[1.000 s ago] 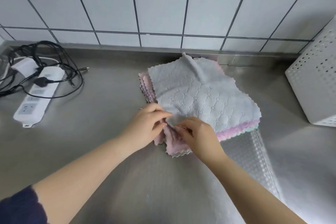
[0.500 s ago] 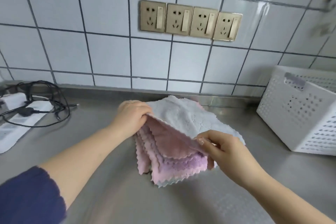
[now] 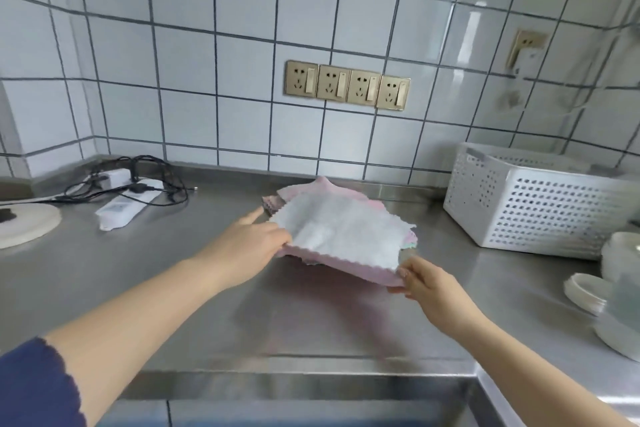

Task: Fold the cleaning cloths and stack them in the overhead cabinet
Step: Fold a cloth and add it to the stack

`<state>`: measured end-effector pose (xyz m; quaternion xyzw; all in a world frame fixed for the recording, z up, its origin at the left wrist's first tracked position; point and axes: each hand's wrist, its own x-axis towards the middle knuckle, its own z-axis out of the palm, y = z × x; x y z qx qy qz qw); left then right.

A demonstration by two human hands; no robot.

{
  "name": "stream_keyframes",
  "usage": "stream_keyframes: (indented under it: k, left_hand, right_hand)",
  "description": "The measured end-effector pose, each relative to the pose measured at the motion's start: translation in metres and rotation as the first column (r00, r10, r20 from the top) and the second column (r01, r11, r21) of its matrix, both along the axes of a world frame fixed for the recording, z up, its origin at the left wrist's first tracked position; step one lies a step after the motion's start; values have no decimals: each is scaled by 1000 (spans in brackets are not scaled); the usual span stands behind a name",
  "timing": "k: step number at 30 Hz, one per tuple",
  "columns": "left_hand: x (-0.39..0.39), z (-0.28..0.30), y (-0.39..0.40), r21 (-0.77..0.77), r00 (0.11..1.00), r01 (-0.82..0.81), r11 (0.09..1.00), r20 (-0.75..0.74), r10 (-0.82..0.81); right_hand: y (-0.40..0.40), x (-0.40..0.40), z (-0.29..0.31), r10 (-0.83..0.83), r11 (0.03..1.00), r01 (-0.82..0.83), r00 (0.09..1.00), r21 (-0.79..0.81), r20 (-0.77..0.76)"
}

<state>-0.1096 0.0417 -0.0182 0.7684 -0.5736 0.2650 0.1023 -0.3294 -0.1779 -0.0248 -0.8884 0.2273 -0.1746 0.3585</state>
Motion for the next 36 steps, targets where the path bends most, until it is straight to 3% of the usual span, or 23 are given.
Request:
stream_keyframes:
  k: [2,6,10,15,19,26,36]
  left_hand:
    - [-24,-1,17,1,999,37,999,-3,-37]
    - [-59,-12,39,152,933,32,988,-358,25]
    - [-74,-22,55,261,859,31,965,-500,108]
    - [-69,-30,78,237,781,15,971,-609,137]
    - [-60,-36,97,98,668,-57,994,-735,111]
    - [-28,-40,87,-32,622,-270,962,-768,149]
    - [14,-50,67,2,631,-458,889,-704,327]
  right_hand:
    - [6,-18,2,0,1000,0,1000,-8,-2]
    - [12,-42,0,-26,990,9,992,-137,-124]
    - [16,-54,-8,-27,991,2,981,-131,-190]
    - [18,-51,-11,-51,978,11,981,-209,-189]
    - [18,-27,-12,-58,970,28,991,-243,-117]
    - [6,40,-22,-64,982,42,991,-186,-116]
    - [-13,81,-37,-112,976,74,976,-203,-185]
